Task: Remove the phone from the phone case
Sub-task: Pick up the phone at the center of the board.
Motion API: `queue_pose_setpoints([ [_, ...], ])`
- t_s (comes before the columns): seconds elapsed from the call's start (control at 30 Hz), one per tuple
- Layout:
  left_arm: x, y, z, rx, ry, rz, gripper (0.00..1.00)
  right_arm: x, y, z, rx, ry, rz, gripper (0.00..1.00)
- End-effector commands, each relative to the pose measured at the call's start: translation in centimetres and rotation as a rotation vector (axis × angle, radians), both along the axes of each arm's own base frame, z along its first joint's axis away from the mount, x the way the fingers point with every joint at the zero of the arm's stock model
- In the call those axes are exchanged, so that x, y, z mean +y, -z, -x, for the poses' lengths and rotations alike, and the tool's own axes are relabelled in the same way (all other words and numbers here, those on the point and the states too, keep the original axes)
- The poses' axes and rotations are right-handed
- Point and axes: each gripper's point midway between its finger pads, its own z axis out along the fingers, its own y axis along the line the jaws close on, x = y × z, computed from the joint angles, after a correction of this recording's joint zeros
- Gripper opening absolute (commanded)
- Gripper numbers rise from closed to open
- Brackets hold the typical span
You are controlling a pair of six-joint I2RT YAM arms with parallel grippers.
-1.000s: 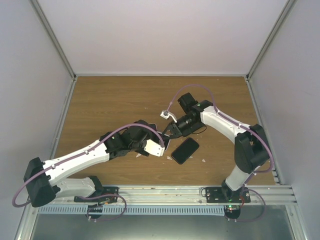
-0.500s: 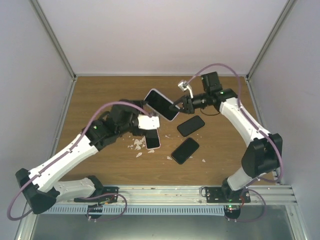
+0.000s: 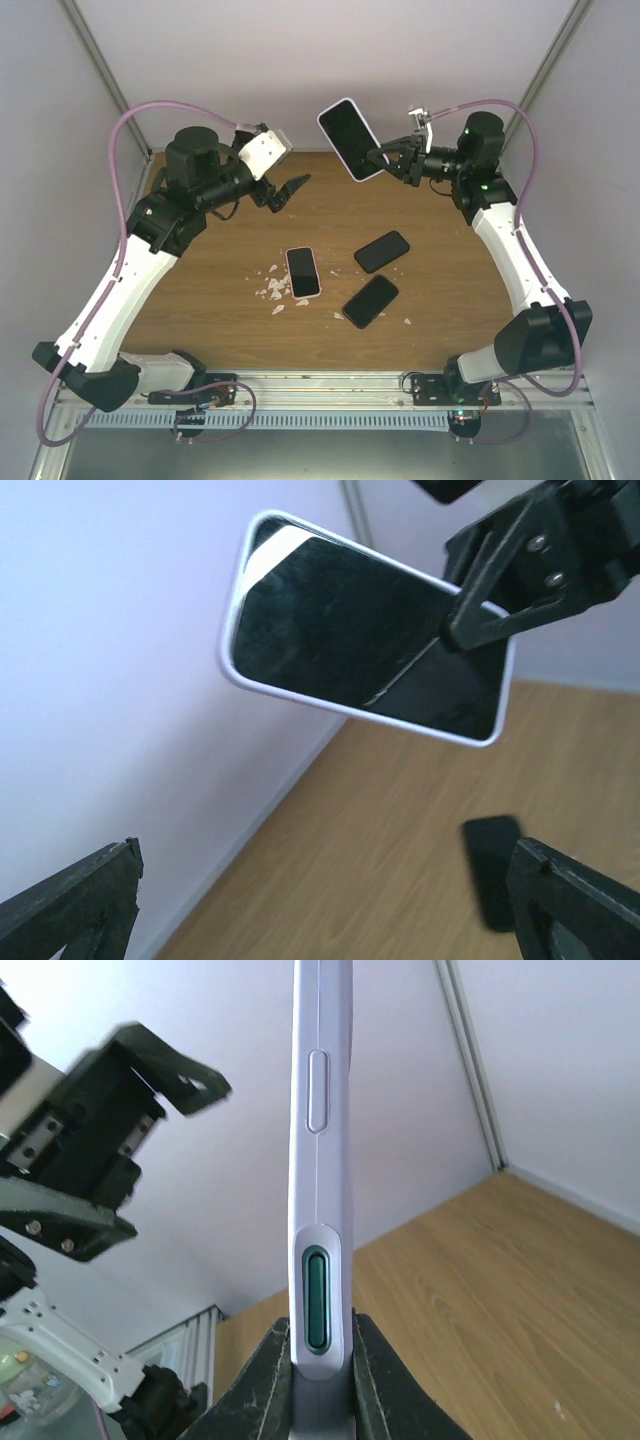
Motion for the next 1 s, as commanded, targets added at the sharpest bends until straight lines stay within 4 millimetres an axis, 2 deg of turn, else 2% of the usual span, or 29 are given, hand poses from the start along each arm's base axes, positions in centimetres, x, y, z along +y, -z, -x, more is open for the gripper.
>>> queue_pose_setpoints([
  [0.0, -2.2, -3.8, 2.3, 0.079, 0.162, 0.249, 0.99, -0.3, -6.8, 2.8, -0.165, -0.053, -0.103, 0.00],
  [0.17, -3.1, -5.2, 2.7, 0.206, 0.276, 0.401, 0.99, -0.7, -9.1, 4.0, -0.184, -0.047, -0.196, 0.00],
  [0.37, -4.2, -7.6, 5.6, 0.217, 0.513, 0.574, 0.99, -1.2, -11.8, 4.8, -0.228, -0.018, -0.279, 0.01],
  [0.53, -5.0, -8.1, 4.4, 0.276, 0.541, 0.650, 0.98, -1.3, -13.3, 5.2, -0.158, -0.020, -0.382, 0.01],
  [0.77, -6.3, -9.5, 3.5, 0.285, 0.585, 0.697, 0.87, -0.5, -14.9, 5.7, -0.122, -0.048, -0.471, 0.00],
  [0.97, -7.9, -9.2, 2.7, 0.367, 0.613, 0.767, 0.79, -0.4, -15.4, 6.0, -0.130, -0.050, -0.493, 0.01],
])
